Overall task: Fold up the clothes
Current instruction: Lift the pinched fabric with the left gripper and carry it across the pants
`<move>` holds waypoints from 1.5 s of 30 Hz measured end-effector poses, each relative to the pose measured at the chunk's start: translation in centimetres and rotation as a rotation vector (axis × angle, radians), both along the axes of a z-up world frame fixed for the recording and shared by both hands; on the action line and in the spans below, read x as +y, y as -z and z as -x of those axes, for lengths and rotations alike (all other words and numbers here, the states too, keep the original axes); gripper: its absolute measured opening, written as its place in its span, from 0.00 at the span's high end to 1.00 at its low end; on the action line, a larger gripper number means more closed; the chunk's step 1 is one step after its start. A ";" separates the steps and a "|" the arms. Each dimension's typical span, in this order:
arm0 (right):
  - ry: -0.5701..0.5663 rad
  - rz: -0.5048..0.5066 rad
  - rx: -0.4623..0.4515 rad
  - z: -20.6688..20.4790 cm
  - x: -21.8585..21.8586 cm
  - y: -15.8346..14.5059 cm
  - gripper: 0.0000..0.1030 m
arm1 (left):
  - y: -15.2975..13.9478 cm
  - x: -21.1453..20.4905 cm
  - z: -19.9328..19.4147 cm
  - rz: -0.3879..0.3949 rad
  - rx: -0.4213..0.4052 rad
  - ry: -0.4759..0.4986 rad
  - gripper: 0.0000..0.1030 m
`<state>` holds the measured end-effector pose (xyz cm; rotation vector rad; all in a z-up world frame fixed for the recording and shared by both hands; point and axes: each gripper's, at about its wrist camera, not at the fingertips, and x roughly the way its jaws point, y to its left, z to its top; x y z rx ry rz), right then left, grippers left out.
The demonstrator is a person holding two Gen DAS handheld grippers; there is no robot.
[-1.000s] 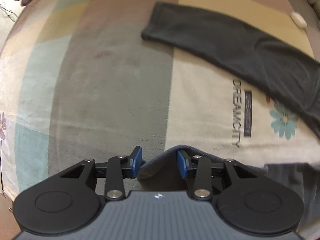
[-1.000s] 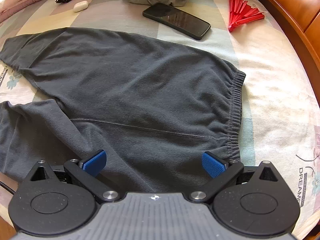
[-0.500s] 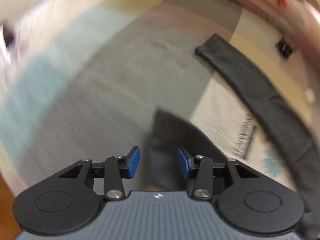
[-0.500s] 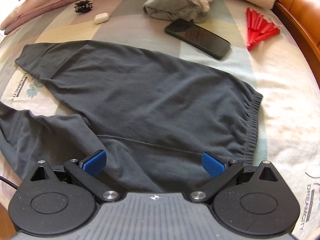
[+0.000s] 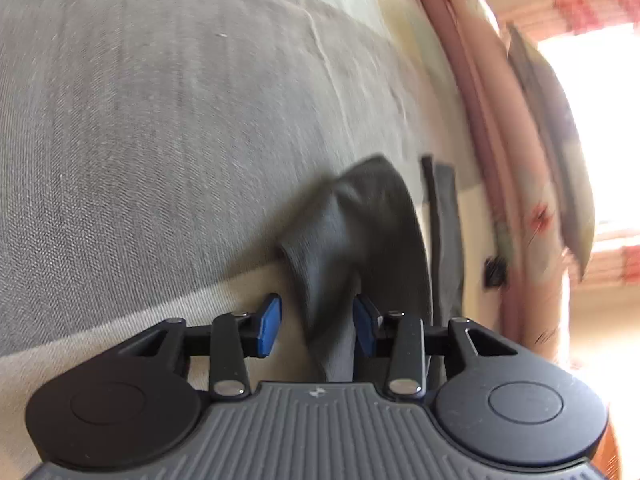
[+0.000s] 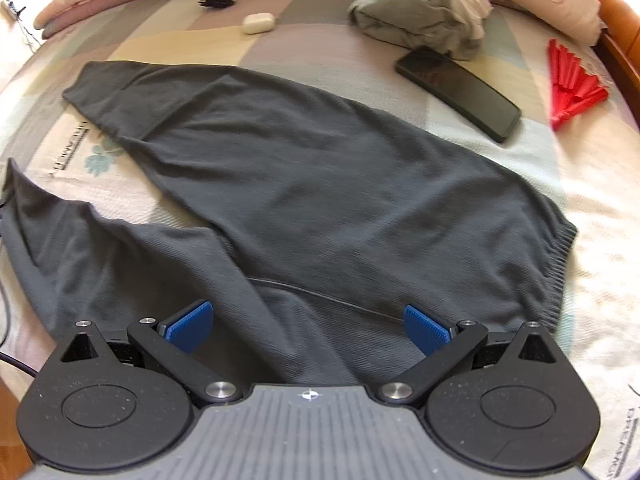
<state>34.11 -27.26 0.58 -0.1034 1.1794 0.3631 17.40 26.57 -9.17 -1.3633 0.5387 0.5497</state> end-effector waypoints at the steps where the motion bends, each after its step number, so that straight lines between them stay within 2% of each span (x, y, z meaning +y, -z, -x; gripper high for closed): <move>1: -0.008 -0.013 0.000 0.0 0.3 -0.1 0.00 | 0.2 0.1 0.1 -0.002 -0.019 -0.013 0.61; 6: -0.064 -0.104 0.021 0.1 2.5 -0.3 0.00 | 1.1 0.6 -0.5 -0.011 -0.086 -0.054 0.60; 12: -0.146 -0.258 0.147 0.6 6.1 0.9 0.00 | 1.6 1.3 -1.8 -0.019 -0.116 -0.058 0.60; 15: -0.193 -0.311 0.223 1.4 8.1 2.2 0.00 | 1.3 1.4 -2.2 -0.045 -0.101 -0.046 0.63; 16: -0.204 -0.318 0.248 1.7 8.7 2.8 0.00 | 1.2 1.5 -2.5 -0.057 -0.086 -0.041 0.67; 18: -0.226 -0.331 0.299 2.3 9.9 4.0 0.00 | 1.3 1.8 -3.2 -0.081 -0.035 -0.035 0.86; 19: -0.234 -0.330 0.322 2.6 10.4 4.7 0.00 | 1.3 2.0 -3.5 -0.089 -0.016 -0.032 0.90; 21: -0.233 -0.312 0.350 3.1 11.2 5.9 0.00 | 1.4 2.4 -4.0 -0.099 -0.007 -0.023 0.90; 23: -0.228 -0.303 0.333 3.6 11.6 6.2 0.00 | 1.0 2.6 -4.3 -0.117 0.010 -0.005 0.90; 28: -0.238 -0.287 0.335 3.8 11.8 6.2 0.00 | -0.6 2.5 -4.9 -0.197 0.101 0.077 0.91; 35: -0.195 -0.300 0.408 2.5 11.7 6.3 0.00 | -3.4 2.8 -4.2 -0.328 0.241 0.156 0.95; 39: -0.224 -0.280 0.389 2.5 12.0 5.3 0.00 | -4.3 2.8 -2.2 -0.369 0.298 0.171 0.95; 45: -0.342 -0.241 0.314 3.3 13.0 3.4 0.00 | -5.0 2.3 -0.7 -0.403 0.376 0.173 0.95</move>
